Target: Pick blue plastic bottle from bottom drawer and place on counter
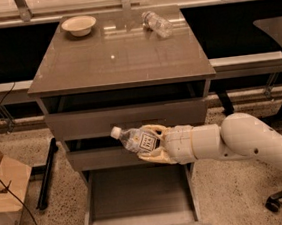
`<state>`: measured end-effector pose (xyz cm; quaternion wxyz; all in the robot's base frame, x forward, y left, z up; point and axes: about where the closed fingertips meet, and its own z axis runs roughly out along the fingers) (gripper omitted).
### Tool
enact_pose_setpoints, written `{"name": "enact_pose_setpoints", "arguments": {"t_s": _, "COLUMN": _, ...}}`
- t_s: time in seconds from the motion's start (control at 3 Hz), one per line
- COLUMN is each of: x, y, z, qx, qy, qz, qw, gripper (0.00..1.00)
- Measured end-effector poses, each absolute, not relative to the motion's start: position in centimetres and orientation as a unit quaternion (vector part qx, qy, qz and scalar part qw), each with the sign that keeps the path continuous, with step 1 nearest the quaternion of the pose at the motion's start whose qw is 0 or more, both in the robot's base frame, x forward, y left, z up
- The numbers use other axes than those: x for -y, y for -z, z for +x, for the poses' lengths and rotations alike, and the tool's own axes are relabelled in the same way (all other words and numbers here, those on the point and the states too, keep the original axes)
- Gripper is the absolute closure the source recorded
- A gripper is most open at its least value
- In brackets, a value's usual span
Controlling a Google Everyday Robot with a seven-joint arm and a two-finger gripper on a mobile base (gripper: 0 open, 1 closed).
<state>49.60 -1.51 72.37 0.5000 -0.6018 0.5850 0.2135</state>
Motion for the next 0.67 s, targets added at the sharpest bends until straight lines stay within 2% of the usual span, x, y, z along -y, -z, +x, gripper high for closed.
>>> {"name": "enact_pose_setpoints", "arguments": {"t_s": 0.33, "x": 1.5, "y": -72.4, "z": 49.6, "qx": -0.585, "qy": -0.214, "qz": -0.602, "qw": 0.500, "gripper": 1.00}}
{"name": "enact_pose_setpoints", "arguments": {"t_s": 0.67, "x": 1.3, "y": -75.4, "z": 51.3, "qx": -0.573, "qy": -0.178, "qz": -0.623, "qw": 0.502, "gripper": 1.00}}
